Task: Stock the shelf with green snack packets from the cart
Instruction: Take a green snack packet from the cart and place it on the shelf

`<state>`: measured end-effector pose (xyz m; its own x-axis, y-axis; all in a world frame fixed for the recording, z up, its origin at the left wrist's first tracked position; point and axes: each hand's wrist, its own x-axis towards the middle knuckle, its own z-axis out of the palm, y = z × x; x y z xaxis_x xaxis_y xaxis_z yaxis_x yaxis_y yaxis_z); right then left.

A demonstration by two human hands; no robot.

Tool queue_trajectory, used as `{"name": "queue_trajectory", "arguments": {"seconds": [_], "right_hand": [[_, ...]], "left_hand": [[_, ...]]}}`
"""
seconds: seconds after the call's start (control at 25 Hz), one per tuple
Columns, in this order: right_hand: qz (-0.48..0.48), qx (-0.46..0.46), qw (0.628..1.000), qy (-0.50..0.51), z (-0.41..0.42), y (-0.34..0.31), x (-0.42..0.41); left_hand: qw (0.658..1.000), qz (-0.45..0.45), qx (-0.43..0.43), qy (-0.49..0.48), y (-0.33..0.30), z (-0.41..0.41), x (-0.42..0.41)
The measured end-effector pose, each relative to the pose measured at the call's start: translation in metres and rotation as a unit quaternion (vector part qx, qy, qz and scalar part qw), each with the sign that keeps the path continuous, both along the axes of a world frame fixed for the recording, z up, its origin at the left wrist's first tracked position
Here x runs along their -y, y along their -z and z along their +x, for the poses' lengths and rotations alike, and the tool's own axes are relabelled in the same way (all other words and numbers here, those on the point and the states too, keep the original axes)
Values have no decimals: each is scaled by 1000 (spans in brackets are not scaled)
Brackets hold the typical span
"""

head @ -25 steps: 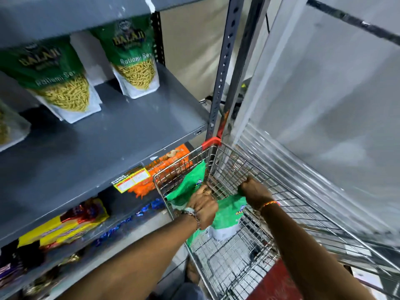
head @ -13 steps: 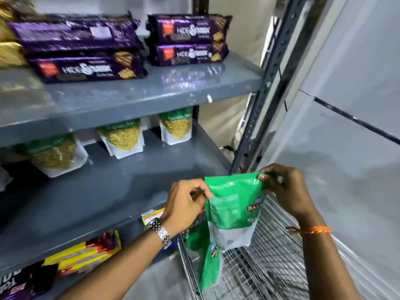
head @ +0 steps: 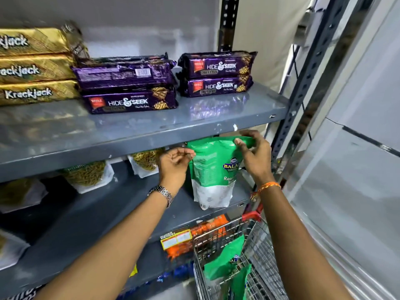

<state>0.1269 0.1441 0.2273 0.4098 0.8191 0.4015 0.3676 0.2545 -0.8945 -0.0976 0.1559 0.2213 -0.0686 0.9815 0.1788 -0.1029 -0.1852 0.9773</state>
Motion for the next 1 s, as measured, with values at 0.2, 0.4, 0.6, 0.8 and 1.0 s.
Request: {"name": "queue_trajectory", "arguments": {"seconds": [0.2, 0.4, 0.6, 0.8, 1.0], "right_hand": [[-148, -114, 965, -185, 12, 37, 3], [-216, -78, 947, -226, 12, 82, 10], [-238, -77, 952, -178, 4, 106, 28], [-244, -127, 946, -170, -21, 117, 54], [-245, -114, 940, -209, -40, 114, 66]], "left_hand": [[996, -52, -62, 28, 36, 3, 16], [951, -301, 7, 68, 95, 36, 52], [945, -318, 66, 44, 96, 59, 36], [933, -325, 103, 112, 104, 63, 0], [939, -290, 130, 128, 91, 67, -35]]}}
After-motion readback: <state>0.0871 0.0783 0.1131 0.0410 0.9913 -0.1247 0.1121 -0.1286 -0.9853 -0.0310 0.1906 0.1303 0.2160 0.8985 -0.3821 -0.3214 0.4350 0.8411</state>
